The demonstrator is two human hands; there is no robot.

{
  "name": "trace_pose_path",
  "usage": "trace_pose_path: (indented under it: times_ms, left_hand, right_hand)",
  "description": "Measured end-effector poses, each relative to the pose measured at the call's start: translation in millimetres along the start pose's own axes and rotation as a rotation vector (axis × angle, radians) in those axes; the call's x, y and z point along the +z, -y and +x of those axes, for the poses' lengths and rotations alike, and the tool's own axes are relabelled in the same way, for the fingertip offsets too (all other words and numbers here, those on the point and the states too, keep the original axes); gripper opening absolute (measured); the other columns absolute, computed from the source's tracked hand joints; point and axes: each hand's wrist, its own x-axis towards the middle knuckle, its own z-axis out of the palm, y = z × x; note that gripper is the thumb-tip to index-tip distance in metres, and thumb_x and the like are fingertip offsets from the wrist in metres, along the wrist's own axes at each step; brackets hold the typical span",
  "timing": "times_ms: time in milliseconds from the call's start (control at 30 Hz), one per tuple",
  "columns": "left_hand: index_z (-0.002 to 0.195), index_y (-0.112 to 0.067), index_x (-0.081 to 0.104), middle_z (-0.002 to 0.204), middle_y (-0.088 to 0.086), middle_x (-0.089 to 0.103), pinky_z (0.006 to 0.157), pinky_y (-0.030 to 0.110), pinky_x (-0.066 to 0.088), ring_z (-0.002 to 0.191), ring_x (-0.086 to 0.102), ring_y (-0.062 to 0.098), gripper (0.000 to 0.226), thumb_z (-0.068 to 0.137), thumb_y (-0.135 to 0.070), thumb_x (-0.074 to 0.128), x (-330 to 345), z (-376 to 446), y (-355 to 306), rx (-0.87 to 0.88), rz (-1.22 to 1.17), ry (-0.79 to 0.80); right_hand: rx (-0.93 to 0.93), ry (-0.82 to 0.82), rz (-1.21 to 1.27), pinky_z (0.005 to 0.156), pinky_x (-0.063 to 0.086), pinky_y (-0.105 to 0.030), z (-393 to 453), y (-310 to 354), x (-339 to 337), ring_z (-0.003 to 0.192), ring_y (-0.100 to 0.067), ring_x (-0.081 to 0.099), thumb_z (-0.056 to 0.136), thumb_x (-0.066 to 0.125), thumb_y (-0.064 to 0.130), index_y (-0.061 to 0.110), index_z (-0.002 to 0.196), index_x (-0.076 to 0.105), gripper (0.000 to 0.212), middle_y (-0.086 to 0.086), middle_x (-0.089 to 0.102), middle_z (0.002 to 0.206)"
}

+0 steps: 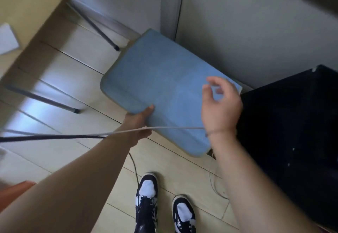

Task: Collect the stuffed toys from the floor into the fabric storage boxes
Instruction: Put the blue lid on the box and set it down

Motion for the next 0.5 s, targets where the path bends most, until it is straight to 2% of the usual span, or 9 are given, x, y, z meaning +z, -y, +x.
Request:
trace_pose_path:
  times_ms: [33, 100, 133, 167, 233, 333, 400, 500]
  left_hand:
    - [0.123, -0.016, 0.061, 0.119, 0.01, 0.068, 0.07, 0.042, 0.058, 0.096, 0.067, 0.029, 0.067, 0.067, -0.045, 0.081, 0.5, 1.1, -1.3, -0.028, -0.044, 0.007]
    - [0.126, -0.014, 0.057, 0.122, 0.012, 0.066, 0.06, 0.039, 0.057, 0.104, 0.066, 0.034, 0.062, 0.075, -0.042, 0.077, 6.3, 1.5, -4.1, -0.042, -0.128, -0.011]
    - [0.128, -0.014, 0.056, 0.123, 0.013, 0.065, 0.057, 0.038, 0.056, 0.106, 0.065, 0.036, 0.061, 0.076, -0.04, 0.077, 10.8, 0.3, -6.0, -0.035, -0.163, -0.019]
    - [0.128, -0.013, 0.054, 0.123, 0.013, 0.065, 0.054, 0.037, 0.056, 0.108, 0.064, 0.037, 0.059, 0.078, -0.037, 0.076, 15.0, 1.1, -6.5, -0.021, -0.189, -0.025]
    - [0.128, -0.013, 0.053, 0.121, 0.011, 0.065, 0.054, 0.039, 0.058, 0.108, 0.065, 0.034, 0.048, 0.086, -0.027, 0.072, 22.4, 3.2, -4.2, 0.006, -0.242, -0.027]
    - [0.129, -0.016, 0.05, 0.121, 0.009, 0.066, 0.067, 0.049, 0.059, 0.107, 0.066, 0.031, 0.05, 0.085, -0.024, 0.073, 36.4, 9.9, -3.1, 0.037, -0.255, 0.019]
    - [0.129, -0.021, 0.051, 0.122, 0.006, 0.066, 0.076, 0.054, 0.057, 0.108, 0.066, 0.03, 0.049, 0.085, -0.027, 0.073, 50.1, 16.9, -2.3, 0.048, -0.211, 0.091]
    - [0.134, -0.023, 0.044, 0.127, 0.007, 0.063, 0.082, 0.058, 0.055, 0.104, 0.067, 0.03, 0.055, 0.086, -0.03, 0.072, 72.2, 20.4, -8.5, 0.008, -0.194, 0.157]
  right_hand:
    - [0.059, 0.164, -0.205, 0.091, 0.038, -0.03, 19.3, -5.6, 13.1, 0.122, -0.026, 0.047, 0.083, 0.065, 0.032, 0.021, 0.123, 0.058, 0.041, -0.002, 0.054, 0.129]
    - [0.165, 0.595, -0.57, 0.105, 0.026, -0.053, 33.6, -20.9, 38.4, 0.144, -0.032, 0.009, 0.07, 0.069, 0.061, 0.034, 0.147, 0.022, 0.094, -0.003, 0.011, 0.157]
    - [0.162, 0.746, -0.7, 0.105, 0.017, -0.065, 30.8, -27.0, 49.4, 0.145, -0.034, -0.009, 0.061, 0.068, 0.072, 0.039, 0.148, 0.001, 0.115, -0.001, -0.012, 0.159]
    - [0.12, 0.82, -0.796, 0.104, 0.009, -0.071, 24.4, -33.4, 58.1, 0.143, -0.035, -0.021, 0.054, 0.066, 0.078, 0.041, 0.146, -0.015, 0.128, -0.001, -0.027, 0.155]
    - [-0.004, 0.793, -0.881, 0.102, 0.0, -0.076, 9.4, -45.6, 63.6, 0.138, -0.037, -0.031, 0.05, 0.065, 0.081, 0.04, 0.141, -0.029, 0.137, -0.003, -0.038, 0.15]
    - [-0.146, 0.68, -0.928, 0.1, -0.001, -0.078, -3.9, -67.0, 60.2, 0.137, -0.04, -0.033, 0.058, 0.064, 0.077, 0.04, 0.14, -0.029, 0.13, -0.006, -0.04, 0.149]
    - [-0.149, 0.627, -0.963, 0.099, 0.002, -0.079, -4.0, -76.7, 58.0, 0.138, -0.041, -0.03, 0.064, 0.064, 0.073, 0.04, 0.14, -0.029, 0.124, -0.007, -0.037, 0.15]
    - [-0.123, 0.593, -0.998, 0.099, 0.006, -0.079, 13.7, -86.9, 53.7, 0.138, -0.041, -0.028, 0.067, 0.063, 0.071, 0.04, 0.139, -0.032, 0.123, -0.007, -0.036, 0.151]
